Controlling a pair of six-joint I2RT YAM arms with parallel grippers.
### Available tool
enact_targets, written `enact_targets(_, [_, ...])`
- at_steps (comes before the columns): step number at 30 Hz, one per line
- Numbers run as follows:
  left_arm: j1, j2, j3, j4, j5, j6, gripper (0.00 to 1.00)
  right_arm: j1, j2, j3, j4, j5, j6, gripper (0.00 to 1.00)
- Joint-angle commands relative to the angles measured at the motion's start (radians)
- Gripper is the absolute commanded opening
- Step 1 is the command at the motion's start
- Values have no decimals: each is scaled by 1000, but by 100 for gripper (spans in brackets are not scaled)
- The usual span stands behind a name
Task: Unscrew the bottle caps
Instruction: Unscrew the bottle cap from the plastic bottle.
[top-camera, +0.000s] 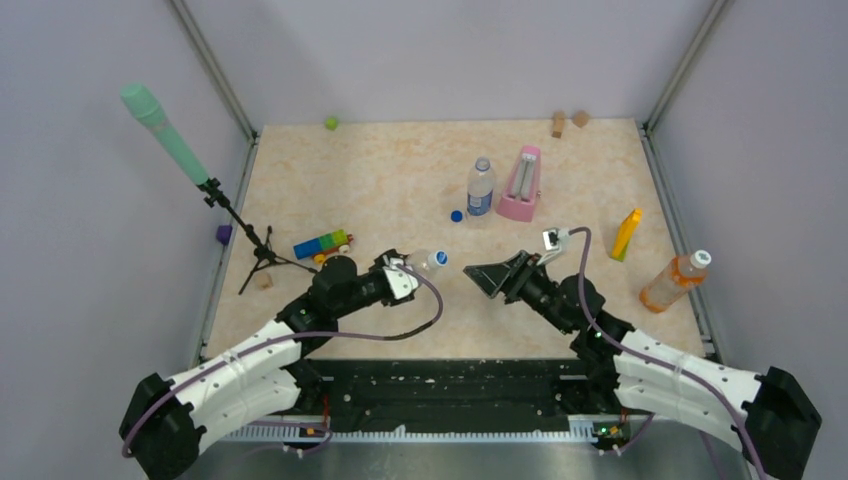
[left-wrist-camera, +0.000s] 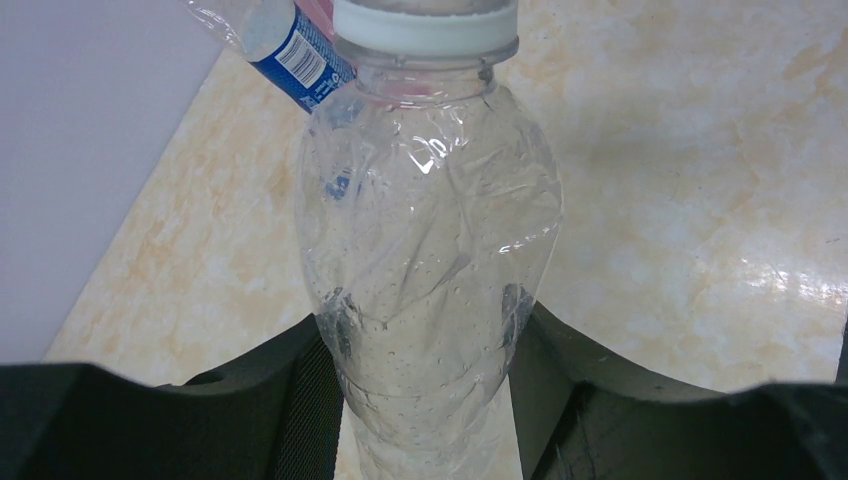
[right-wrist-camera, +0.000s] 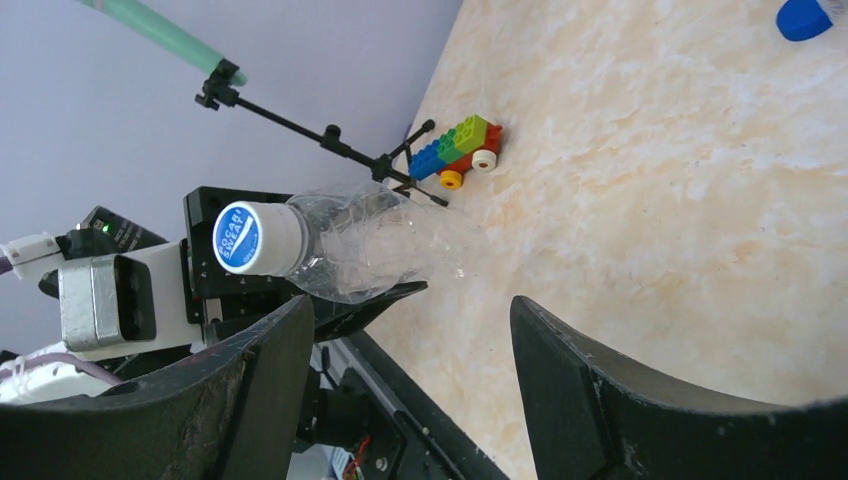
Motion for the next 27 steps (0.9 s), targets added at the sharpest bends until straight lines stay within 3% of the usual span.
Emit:
enact_targets(1, [0,-2,1,91,-21,-37,0,12,-61,28,-119,57,48,70])
enact_targets(9, [-1,-14,-6,76,3,-56,0,12,-104,37,-117,17,143,70])
enact_targets(27, [-6,30,-6,89,-8,-56,0,12,-73,178,-295,-15,108,71])
